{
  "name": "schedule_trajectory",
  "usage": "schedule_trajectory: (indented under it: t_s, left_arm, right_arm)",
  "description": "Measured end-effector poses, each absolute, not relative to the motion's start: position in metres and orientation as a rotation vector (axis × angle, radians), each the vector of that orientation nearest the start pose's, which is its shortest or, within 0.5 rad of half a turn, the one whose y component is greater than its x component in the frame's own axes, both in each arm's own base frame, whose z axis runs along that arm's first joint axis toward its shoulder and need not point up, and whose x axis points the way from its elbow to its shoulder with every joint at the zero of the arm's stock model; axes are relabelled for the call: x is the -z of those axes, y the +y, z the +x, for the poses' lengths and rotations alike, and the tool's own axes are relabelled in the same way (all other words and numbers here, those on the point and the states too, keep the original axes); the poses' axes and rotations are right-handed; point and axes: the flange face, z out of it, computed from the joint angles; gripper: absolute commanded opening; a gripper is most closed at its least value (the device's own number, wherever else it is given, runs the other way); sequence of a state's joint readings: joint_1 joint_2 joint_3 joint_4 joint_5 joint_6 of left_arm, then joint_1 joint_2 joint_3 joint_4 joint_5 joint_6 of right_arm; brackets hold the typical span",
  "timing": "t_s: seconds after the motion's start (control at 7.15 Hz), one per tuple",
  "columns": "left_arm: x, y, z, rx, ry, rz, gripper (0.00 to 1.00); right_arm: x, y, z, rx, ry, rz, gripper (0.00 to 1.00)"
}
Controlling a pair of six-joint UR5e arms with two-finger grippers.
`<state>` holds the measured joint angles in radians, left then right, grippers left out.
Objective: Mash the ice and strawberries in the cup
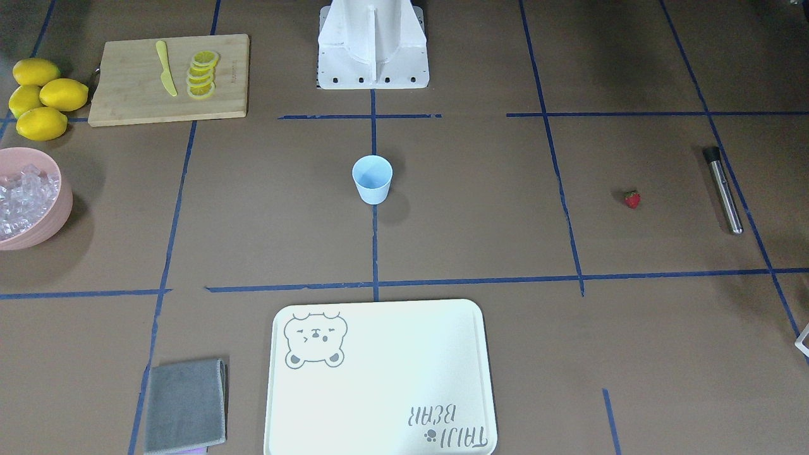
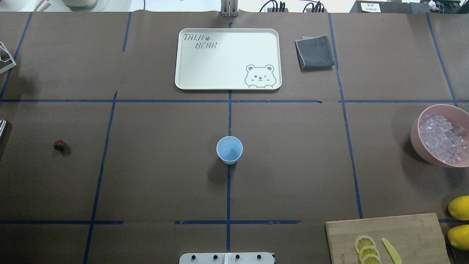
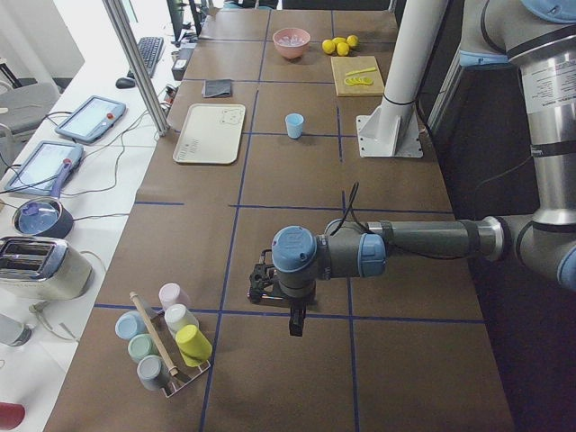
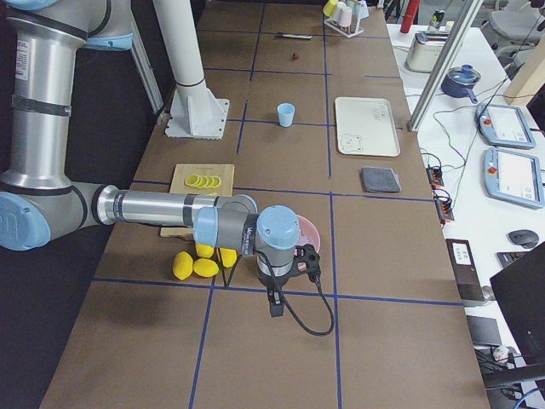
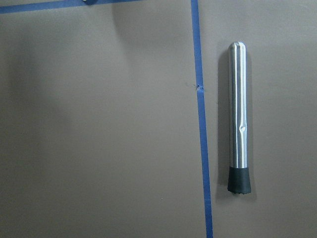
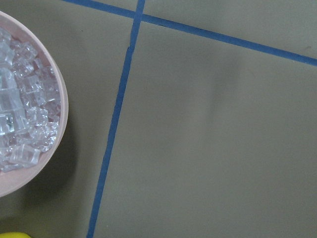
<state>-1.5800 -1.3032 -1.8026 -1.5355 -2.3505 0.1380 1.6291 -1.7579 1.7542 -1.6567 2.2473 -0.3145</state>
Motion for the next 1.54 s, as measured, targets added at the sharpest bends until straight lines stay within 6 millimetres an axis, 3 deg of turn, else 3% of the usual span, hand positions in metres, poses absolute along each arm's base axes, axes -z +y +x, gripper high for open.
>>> schedule_trajectory:
  t_s: [0.42,0.7,1.26,1.54]
  left_arm:
    - [-0.664,-0.373,-0.067,-0.094,0.783,-0.010,1.00]
    - [-0.663,-0.373,-0.067,-0.095,0.783,-0.008,1.00]
    - [-0.661,-0.375,-0.067,-0.096,0.783,-0.003,1.00]
    - [-0.659,-0.375,-0.067,-0.097,0.783,0.000,1.00]
  right_arm:
    - [-0.667,-0.401,0.094,0.215,-0.682,0.042,1.00]
    - [-0.652,-0.407,0.092,0.220,-0.697,0.069,1.00]
    - [-0.623,-0.424,0.061,0.272,-0.783,0.156,1.00]
    - [-0.613,-0.433,0.025,0.307,-0.792,0.178,0.99]
